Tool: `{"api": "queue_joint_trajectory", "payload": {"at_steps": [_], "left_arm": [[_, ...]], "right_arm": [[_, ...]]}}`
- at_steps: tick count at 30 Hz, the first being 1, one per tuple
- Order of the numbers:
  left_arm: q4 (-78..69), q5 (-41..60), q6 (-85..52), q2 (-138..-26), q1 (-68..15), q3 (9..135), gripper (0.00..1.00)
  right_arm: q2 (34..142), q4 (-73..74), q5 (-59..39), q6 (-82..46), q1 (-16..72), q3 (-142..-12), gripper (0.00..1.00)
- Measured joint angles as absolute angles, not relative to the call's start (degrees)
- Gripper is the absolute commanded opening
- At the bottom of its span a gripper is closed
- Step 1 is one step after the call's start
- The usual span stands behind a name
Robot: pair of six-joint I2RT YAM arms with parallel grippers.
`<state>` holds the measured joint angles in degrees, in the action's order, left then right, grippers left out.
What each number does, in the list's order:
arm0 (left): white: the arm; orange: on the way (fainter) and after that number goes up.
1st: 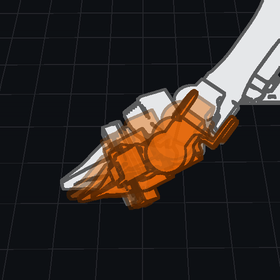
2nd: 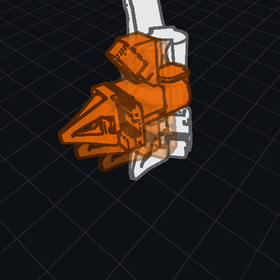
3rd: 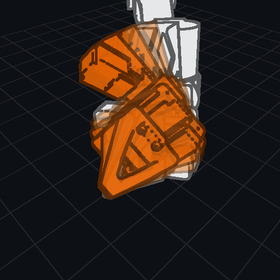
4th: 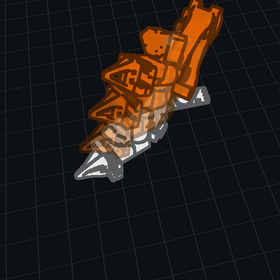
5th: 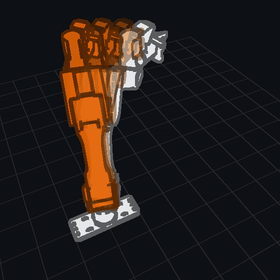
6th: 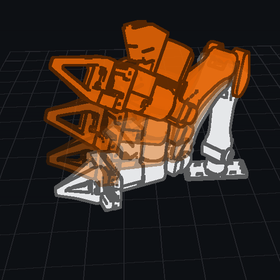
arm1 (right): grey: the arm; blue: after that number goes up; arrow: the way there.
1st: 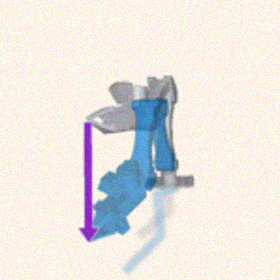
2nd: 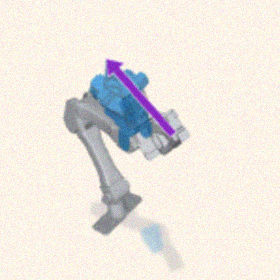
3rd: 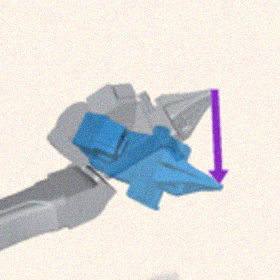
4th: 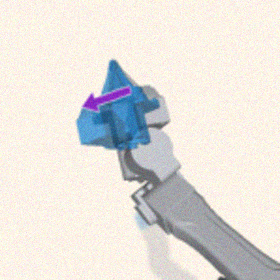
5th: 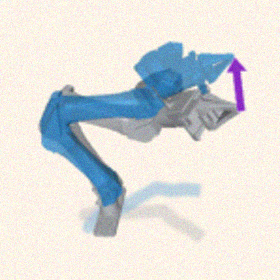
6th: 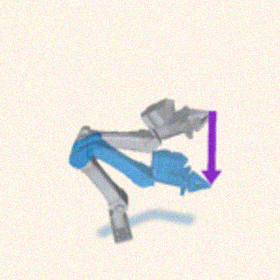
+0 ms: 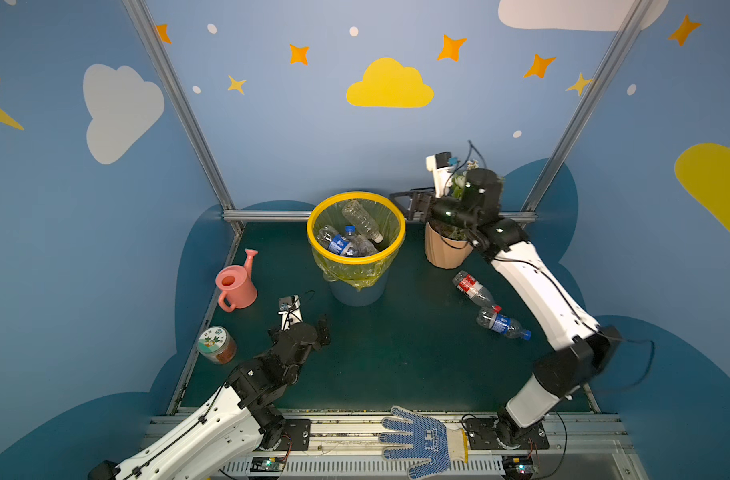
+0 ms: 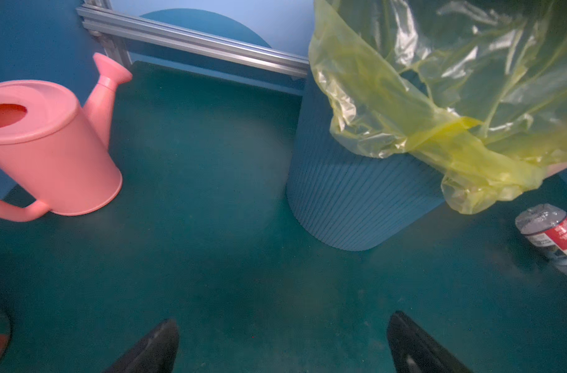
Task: Throw the plastic bottles in the bin
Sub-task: 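Open the right gripper to drop the bottle into the bin, then reach the right gripper to the red-labelled bottle and close on it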
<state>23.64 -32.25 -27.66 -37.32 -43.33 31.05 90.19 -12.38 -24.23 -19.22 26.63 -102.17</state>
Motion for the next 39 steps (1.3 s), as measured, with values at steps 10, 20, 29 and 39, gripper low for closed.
{"api": "queue_joint_trajectory", "payload": {"at_steps": [10, 20, 29, 39], "left_arm": [[18.4, -26.2, -22.5, -39.7, -43.3, 32.9, 1.00], [15.3, -22.8, -19.7, -41.3, -43.8, 32.9, 1.00], [13.9, -21.7, -19.2, -42.2, -43.8, 32.8, 1.00], [13.4, -21.7, -19.2, -39.9, -43.8, 30.9, 1.00]], "right_arm": [[63.6, -10.6, -14.7, -17.6, 12.0, -72.6, 0.97], [66.7, -17.8, -6.4, -13.0, 1.7, -53.5, 0.97], [82.8, -23.7, -1.9, -3.3, 1.2, -60.7, 0.96], [94.5, -27.2, 1.5, 5.5, 3.5, -66.5, 0.95]]}}
